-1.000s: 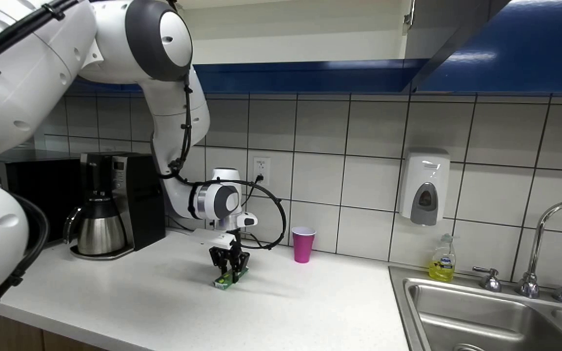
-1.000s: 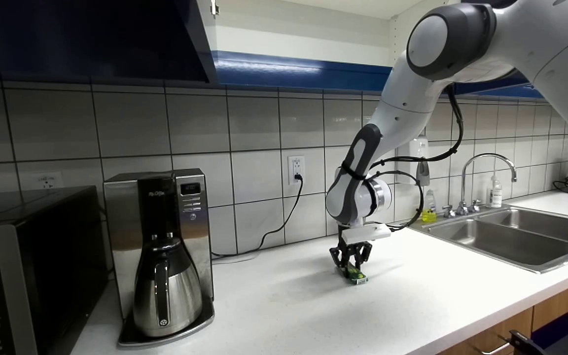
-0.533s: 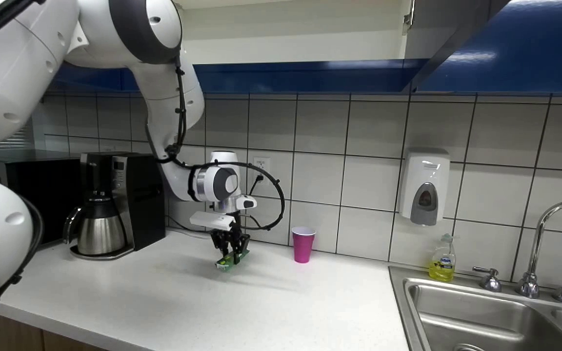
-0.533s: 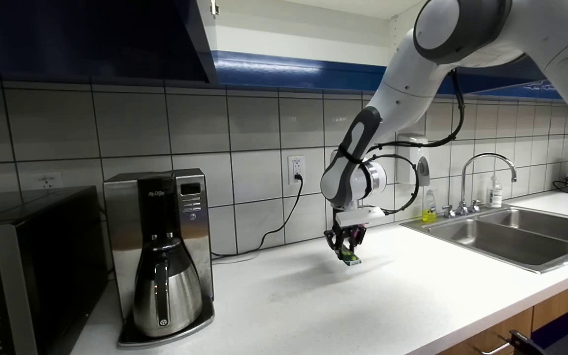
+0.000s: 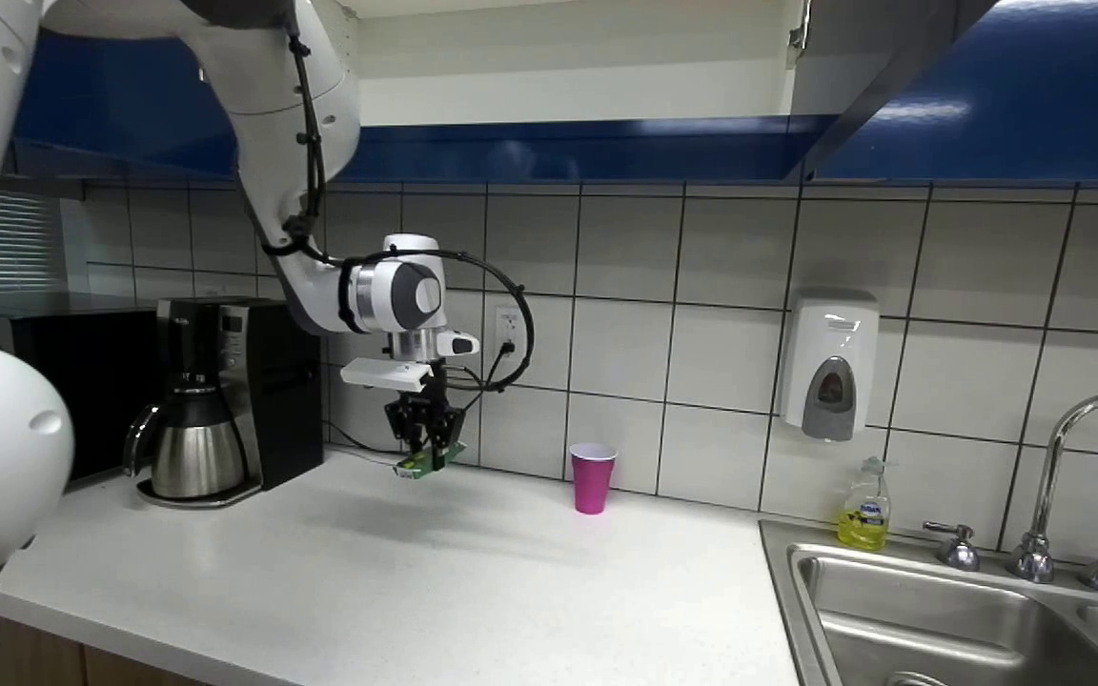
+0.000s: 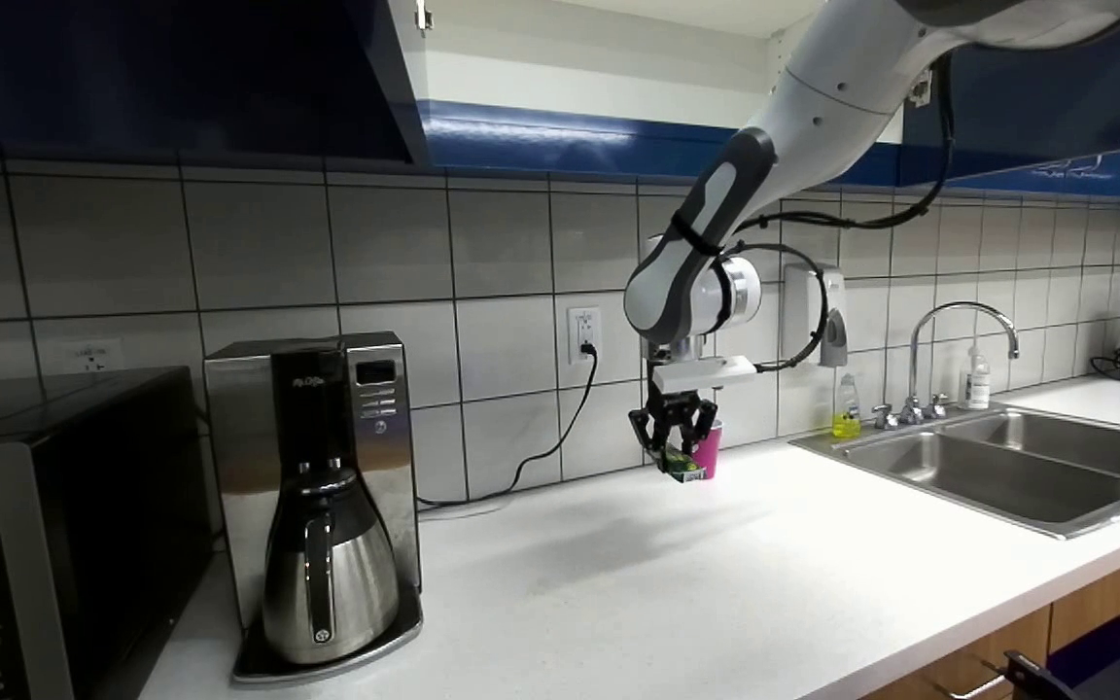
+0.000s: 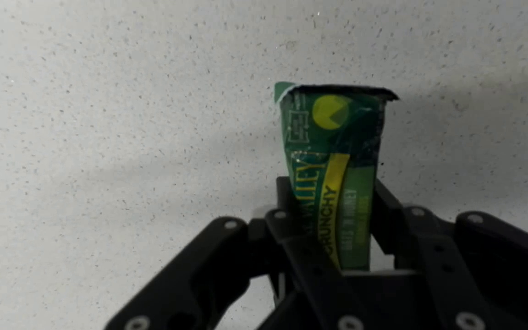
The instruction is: Put the green sachet in the top cabinet
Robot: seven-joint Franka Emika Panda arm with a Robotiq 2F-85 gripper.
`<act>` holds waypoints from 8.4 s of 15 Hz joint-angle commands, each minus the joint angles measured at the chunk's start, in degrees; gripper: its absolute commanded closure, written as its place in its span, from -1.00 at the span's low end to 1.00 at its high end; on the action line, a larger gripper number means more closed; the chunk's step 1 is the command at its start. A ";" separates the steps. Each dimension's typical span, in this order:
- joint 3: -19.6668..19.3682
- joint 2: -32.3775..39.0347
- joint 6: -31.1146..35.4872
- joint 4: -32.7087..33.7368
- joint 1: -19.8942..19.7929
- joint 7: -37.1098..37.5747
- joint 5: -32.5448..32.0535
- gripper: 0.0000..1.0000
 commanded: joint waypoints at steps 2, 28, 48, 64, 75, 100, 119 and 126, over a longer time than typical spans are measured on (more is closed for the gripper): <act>1.51 -11.74 -4.12 -11.05 0.89 4.48 -2.65 0.68; 19.12 -64.23 -45.62 -10.70 -2.12 10.18 0.59 0.68; 21.65 -48.10 -47.50 25.44 -11.53 11.95 -8.86 0.68; 16.61 -27.81 -48.95 43.49 -10.15 12.42 -13.81 0.68; 15.16 -16.58 -48.91 51.63 -9.21 12.25 -14.72 0.68; 14.66 -3.33 -52.25 68.32 -7.72 11.85 -14.44 -0.74; 15.07 -29.00 -47.27 42.13 -4.90 14.59 -9.80 -1.00; 14.64 -45.81 -48.20 22.07 -3.67 15.46 -7.23 -1.00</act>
